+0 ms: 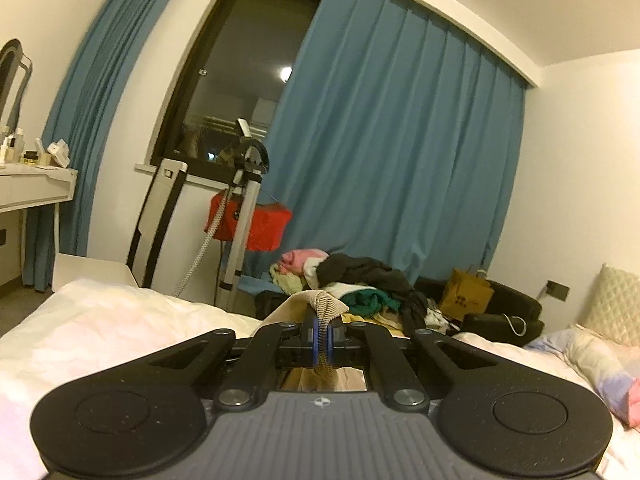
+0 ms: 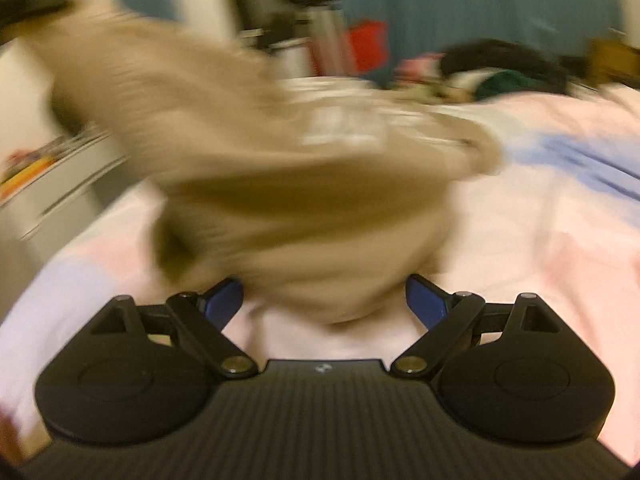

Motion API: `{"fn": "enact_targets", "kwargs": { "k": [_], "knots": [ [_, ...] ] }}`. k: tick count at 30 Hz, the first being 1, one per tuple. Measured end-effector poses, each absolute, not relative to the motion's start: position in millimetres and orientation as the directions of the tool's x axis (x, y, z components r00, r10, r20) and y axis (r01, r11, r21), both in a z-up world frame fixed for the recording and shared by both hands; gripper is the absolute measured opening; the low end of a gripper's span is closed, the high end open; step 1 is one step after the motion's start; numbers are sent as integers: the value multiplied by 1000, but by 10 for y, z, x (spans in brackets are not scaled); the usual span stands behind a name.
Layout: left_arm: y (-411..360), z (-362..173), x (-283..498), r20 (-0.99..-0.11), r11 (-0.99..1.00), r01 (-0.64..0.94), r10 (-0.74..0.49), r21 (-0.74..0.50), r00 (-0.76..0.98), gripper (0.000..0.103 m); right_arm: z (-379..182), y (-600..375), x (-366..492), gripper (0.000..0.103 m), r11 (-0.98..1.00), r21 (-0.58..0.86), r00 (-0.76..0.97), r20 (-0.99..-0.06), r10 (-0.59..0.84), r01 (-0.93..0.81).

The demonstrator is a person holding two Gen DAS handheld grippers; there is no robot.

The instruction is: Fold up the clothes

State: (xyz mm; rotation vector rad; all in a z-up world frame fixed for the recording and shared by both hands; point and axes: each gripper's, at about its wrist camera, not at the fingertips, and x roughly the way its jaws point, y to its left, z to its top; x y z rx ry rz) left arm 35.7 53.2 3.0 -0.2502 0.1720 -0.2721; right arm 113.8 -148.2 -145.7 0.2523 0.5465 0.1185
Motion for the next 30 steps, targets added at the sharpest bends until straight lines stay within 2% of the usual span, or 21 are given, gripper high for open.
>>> {"fn": "enact_targets", "kwargs": {
  "k": [7,10,13,18,19,21,24,26,28,30],
  "knots": [
    [474,23,394,-167,915,279,-336,-293,927,4,-1310,-1874,1064,90,939,325,897,-440,45,112],
    [389,-50,433,-220,911,301,-367,-282,904,4,-1230,-2015,1012,90,927,338,911,-413,-6,160],
    [242,-172,512,-313,927,301,-361,-224,878,4,-1150,-2155,959,91,913,353,920,-387,-58,206],
    [106,-486,713,-522,946,283,-323,-157,790,6,-1016,-2390,872,90,882,379,928,-343,-146,279],
    [93,-534,732,-551,953,271,-299,-134,779,8,-989,-2437,855,90,875,385,928,-334,-164,293],
    [73,-550,800,-580,967,251,-232,-49,781,20,-1012,-2407,839,90,876,378,922,-348,-166,300],
    [147,-453,797,-550,975,223,-180,12,816,38,-1059,-2336,787,90,876,387,920,-367,-140,288],
    [229,-332,794,-509,980,196,-158,20,846,53,-1092,-2320,791,90,873,407,916,-389,-100,269],
    [312,-237,755,-477,978,208,-170,28,863,59,-1109,-2303,798,90,875,409,912,-401,-83,259],
    [277,-161,673,-450,955,287,-223,76,865,63,-1125,-2299,814,90,877,411,909,-411,-66,249]
  ]
}}
